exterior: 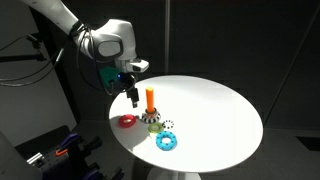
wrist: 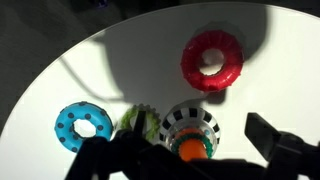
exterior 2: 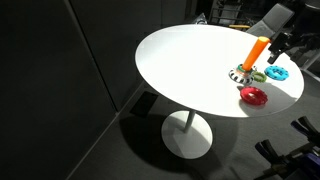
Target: Put the red ring around the orange rod
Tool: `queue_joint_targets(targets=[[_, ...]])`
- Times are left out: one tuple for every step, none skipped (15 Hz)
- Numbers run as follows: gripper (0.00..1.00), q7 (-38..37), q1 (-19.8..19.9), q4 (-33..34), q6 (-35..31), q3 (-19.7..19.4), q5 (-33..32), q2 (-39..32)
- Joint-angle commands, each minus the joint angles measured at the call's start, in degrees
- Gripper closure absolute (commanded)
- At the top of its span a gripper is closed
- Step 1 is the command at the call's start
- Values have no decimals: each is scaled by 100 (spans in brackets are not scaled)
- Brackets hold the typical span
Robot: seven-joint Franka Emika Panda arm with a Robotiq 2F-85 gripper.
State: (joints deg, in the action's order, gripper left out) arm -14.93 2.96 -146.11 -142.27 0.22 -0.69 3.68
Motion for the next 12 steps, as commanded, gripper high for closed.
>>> queue_joint_targets(targets=[[0,539,-61,-272,-500,-92,511,-86],[0,645,-62,-328,-584,-94,621,-128],[0,751,-59,-371,-646,-97,719,-189],[0,830,-56,-406,-689,-98,788,-242],[0,872,-49,-424,-728,-99,807,-324],[0,907,-43,-426,-746,-102,812,-395],[0,902,-39,-416,-754,-105,790,-468],[0,897,-36,-404,-764,-107,762,-530],[0,864,-34,-390,-782,-111,712,-594],[0,849,-34,-387,-810,-114,690,-653],[0,829,-35,-388,-857,-116,658,-720],[0,821,-38,-387,-893,-116,642,-775]])
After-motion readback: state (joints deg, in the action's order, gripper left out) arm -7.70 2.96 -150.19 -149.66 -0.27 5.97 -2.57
